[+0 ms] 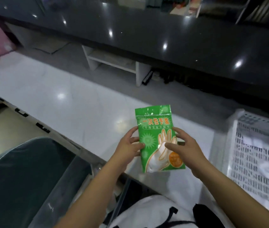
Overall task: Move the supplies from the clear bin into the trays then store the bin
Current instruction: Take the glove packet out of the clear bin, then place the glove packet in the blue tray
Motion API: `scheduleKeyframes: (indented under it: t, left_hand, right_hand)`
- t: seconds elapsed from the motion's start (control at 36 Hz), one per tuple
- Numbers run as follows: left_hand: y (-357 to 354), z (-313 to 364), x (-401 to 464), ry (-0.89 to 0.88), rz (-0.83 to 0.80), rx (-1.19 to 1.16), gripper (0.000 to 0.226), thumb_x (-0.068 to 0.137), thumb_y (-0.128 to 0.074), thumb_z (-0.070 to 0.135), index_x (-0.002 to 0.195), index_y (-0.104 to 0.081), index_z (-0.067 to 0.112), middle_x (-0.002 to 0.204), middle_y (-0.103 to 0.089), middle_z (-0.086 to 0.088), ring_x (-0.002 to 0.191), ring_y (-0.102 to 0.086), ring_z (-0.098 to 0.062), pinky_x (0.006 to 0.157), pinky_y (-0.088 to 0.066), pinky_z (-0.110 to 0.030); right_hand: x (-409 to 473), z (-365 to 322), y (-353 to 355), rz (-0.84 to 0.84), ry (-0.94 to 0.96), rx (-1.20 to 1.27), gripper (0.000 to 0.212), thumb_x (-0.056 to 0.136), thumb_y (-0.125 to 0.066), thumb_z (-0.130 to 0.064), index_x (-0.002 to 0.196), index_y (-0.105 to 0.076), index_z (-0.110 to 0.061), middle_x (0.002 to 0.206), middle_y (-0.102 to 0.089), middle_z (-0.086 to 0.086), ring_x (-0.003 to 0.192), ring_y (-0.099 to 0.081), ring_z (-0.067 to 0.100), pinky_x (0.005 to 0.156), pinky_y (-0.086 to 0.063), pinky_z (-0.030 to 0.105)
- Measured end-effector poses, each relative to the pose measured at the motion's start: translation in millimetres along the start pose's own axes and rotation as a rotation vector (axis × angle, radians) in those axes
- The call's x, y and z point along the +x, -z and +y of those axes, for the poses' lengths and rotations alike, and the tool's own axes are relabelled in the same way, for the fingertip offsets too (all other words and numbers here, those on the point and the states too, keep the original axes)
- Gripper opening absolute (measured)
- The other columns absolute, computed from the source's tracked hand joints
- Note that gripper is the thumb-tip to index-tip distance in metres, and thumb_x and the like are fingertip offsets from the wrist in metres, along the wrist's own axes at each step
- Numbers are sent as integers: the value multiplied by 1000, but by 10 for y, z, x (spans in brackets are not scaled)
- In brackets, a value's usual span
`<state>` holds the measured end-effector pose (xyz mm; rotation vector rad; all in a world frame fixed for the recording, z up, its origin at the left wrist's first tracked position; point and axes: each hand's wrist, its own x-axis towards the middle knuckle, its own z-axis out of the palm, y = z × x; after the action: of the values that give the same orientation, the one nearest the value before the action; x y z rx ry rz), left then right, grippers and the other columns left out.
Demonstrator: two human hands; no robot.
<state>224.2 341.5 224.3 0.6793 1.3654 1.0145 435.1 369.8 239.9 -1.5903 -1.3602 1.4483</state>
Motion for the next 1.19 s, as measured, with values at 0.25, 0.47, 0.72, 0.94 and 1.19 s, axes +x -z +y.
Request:
scheduleKeyframes:
  t: [0.25,0.47,0.72,0.94,1.19]
  left_hand:
    - [-239,-303,341,-132,113,797,66,86,-55,12,146,-39,30,128,-44,-6,98,-61,-21,88,-52,-35]
    - [-223,-132,513,194,204,188,57,92,-60,13,143,-41,29,122,-62,-6,98,-66,-20,76,-61,-42]
    - [-123,80,616,375,64,171,18,92,-64,28,104,-69,15,92,-68,-2,83,-69,-17,59,-57,-37]
    - [-162,127,729,421,58,339,33,83,-75,29,112,-69,14,99,-71,-8,90,-66,-23,83,-59,-52]
    - [-367,103,758,363,135,352,41,76,-83,17,113,-66,11,96,-77,-7,85,-75,-23,75,-60,-36]
  right_hand:
    - [367,352,-140,-190,1,-852,116,61,-77,-63,152,-5,-52,167,2,3,150,-9,30,114,-25,52]
    - [535,365,-148,-252,130,-978,109,68,-66,-76,152,0,-52,164,23,-4,151,19,30,114,-6,66]
    - [648,543,-292,-331,172,-966,117,66,-58,-86,143,26,-58,155,42,-4,143,38,29,114,9,63]
    - [703,661,-320,-342,204,-915,120,61,-52,-92,139,32,-58,146,52,-5,135,49,29,111,20,63]
    - [740,449,-54,-410,185,-668,114,66,-69,-76,152,2,-53,164,22,-4,150,22,27,120,-1,58]
